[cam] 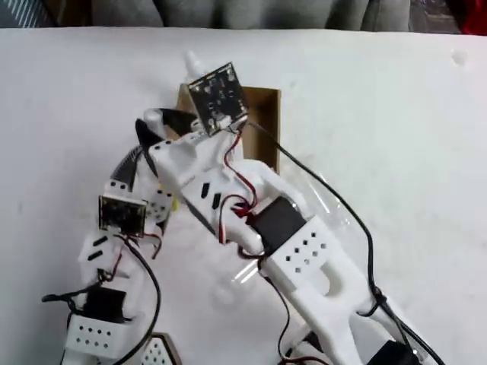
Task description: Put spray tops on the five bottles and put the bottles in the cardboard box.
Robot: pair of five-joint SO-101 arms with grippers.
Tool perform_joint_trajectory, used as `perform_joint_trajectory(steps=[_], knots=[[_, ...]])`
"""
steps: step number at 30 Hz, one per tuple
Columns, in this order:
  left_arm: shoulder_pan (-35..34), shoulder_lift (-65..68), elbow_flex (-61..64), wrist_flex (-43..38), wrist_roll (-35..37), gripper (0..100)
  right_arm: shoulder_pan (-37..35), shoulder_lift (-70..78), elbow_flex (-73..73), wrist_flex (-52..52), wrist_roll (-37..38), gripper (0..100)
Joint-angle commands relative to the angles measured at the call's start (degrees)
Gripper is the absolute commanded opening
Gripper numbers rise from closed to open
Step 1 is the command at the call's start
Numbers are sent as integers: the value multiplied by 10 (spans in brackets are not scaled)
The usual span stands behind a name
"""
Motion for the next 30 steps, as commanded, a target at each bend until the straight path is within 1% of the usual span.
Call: perform_joint_trajectory(steps=[1, 5, 7, 10, 13, 15, 18, 20, 24, 30], knots=[[0, -7, -8, -17, 8, 20, -5, -6, -35, 16, -5, 67], [0, -7, -8, -17, 8, 20, -15, -6, -49, 63, -4, 224], [0, -7, -8, -17, 8, 20, -17, -7, -70, 88, -4, 251], [0, -7, -8, -17, 8, 20, -14, -7, -125, 136, -8, 221], [0, -7, -8, -17, 8, 20, 0, -7, -182, 187, -9, 169], [0, -7, -8, -17, 8, 20, 16, -7, -218, 218, -9, 113], [0, -7, -8, -17, 8, 20, 65, -6, -251, 245, -9, 9], [0, -7, -8, -17, 8, 20, 104, -3, -253, 246, -9, 33], [0, -7, -8, -17, 8, 20, 157, 17, -236, 245, -9, 15], [0, -7, -8, -17, 8, 20, 166, 93, -214, 216, -9, 16]])
